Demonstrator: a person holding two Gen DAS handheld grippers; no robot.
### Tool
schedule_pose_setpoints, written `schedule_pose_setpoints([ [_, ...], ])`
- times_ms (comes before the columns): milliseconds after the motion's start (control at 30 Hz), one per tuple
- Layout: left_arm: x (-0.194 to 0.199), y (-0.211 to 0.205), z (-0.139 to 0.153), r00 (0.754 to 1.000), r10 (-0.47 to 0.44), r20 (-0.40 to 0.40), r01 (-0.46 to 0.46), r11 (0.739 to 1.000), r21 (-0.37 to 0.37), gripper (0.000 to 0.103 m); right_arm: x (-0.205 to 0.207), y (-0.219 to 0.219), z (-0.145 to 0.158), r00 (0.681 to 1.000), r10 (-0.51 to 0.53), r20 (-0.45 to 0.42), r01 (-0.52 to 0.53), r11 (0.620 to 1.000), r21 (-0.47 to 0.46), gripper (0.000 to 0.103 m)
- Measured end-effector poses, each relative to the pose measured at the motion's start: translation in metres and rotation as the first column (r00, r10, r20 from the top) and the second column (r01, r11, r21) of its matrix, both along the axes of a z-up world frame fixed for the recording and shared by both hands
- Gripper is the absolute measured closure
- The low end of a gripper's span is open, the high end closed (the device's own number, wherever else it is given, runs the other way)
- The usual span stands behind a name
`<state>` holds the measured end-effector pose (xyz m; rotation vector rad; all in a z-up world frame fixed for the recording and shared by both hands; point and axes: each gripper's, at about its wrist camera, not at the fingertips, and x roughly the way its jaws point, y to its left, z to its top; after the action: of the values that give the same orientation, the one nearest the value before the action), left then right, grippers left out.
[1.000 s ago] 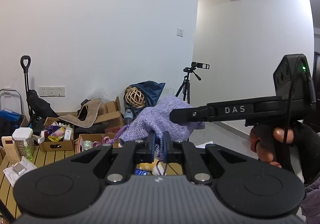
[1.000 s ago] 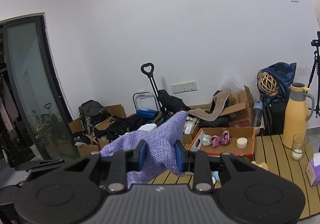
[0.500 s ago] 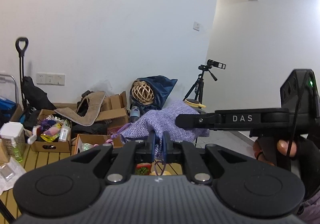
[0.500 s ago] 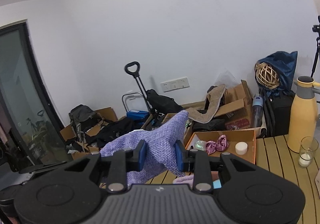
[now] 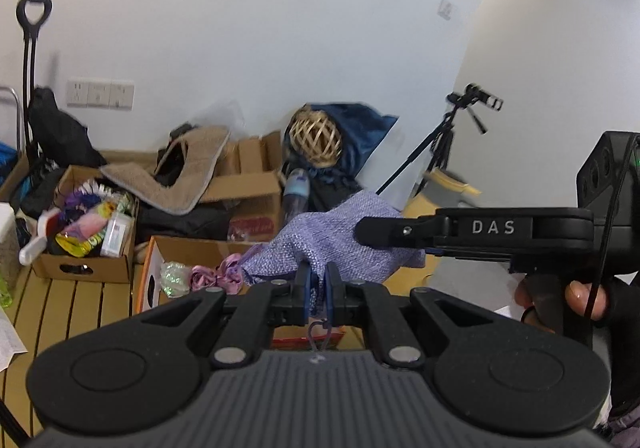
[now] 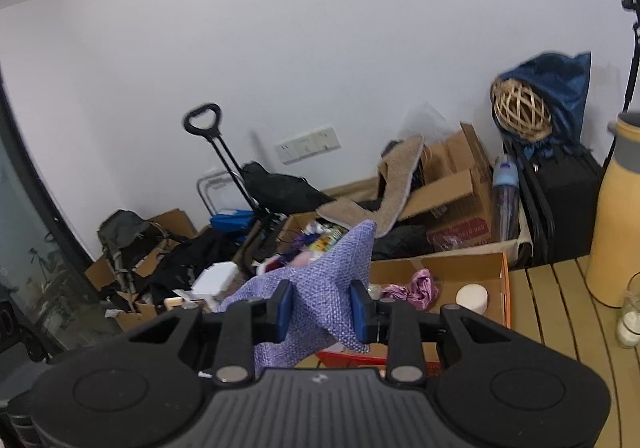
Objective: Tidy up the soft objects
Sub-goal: 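Carry the lavender pouch over the cardboard box and open both grippers to drop it, then withdraw both open grippers from the box back toward the table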
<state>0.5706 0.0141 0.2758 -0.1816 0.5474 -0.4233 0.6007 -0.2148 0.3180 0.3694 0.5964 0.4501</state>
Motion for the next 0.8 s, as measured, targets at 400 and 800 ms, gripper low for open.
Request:
schedule_pose_setpoints([
  [400,0.153,0.050,-0.126,0.969,0.108,-0.221,-0.098,0.994,0.058,0.095,0.152,0.067,-0.152,0.972,0.062,-0.228,-0.056,0.998,0.033,0.074],
  [800,0.177,0.065,-0.191,0.967,0.189,-0.171,-0.161,0.973,0.165,0.070,0.212,0.129,-0.278,0.917,0.069,-0.393,-0.106,0.992,-0.073,0.043],
])
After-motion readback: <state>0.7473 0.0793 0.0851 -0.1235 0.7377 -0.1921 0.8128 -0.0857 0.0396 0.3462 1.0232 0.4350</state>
